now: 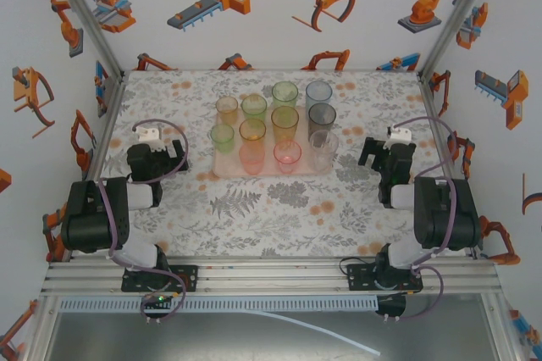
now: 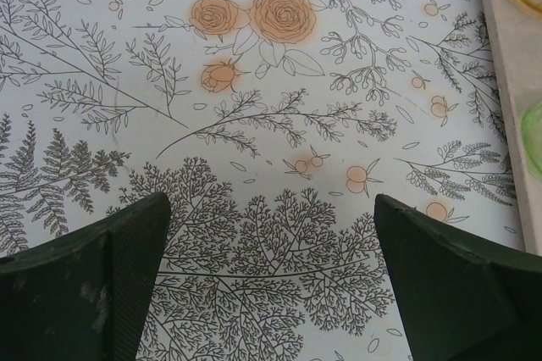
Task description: Place the glasses into the tray
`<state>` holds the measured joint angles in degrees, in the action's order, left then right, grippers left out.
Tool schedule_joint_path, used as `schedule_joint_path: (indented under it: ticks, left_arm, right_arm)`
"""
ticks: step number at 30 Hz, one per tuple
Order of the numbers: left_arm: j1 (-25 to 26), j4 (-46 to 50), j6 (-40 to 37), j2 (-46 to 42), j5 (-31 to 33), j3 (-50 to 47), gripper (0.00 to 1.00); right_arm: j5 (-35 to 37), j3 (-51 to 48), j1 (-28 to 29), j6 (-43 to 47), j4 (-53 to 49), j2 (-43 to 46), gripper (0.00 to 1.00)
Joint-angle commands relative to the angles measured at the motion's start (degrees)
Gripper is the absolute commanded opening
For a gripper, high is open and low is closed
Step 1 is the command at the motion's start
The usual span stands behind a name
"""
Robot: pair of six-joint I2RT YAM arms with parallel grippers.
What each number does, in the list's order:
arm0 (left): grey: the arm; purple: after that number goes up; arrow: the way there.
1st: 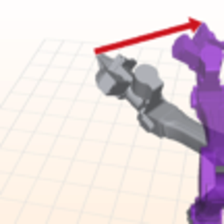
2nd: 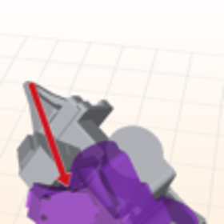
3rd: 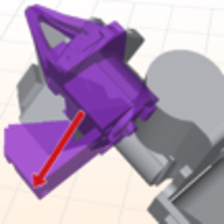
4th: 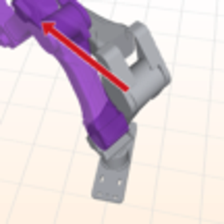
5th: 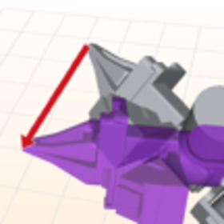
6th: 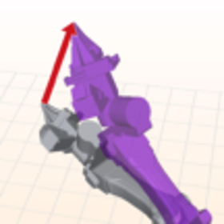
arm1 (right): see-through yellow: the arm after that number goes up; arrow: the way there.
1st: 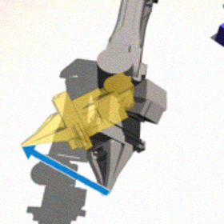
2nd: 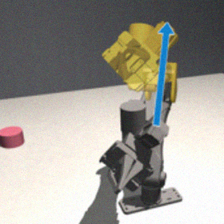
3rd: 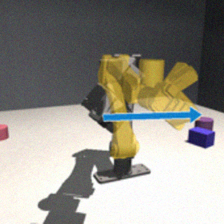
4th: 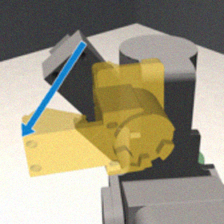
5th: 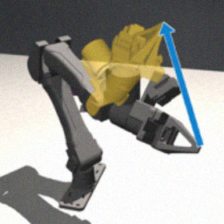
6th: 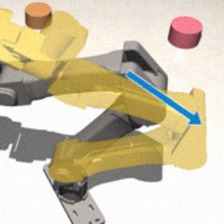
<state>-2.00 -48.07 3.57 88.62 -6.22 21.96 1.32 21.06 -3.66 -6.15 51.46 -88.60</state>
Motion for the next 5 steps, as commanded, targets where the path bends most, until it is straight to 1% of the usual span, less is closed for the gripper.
schedule_joint_path:
  ticks: [1, 5]
  left_arm:
    - [0.53, -0.42, -1.09, -0.37, 1.19, 1.0, 0.97]
    - [0.67, -0.21, -1.15, -0.36, 1.21, 1.02, 0.97]
  right_arm:
    - [1.15, 0.71, 0.25, 0.52, -0.6, 0.09, 0.99]
    - [1.23, 0.56, 0.38, 0.7, -0.53, 0.18, 0.99]
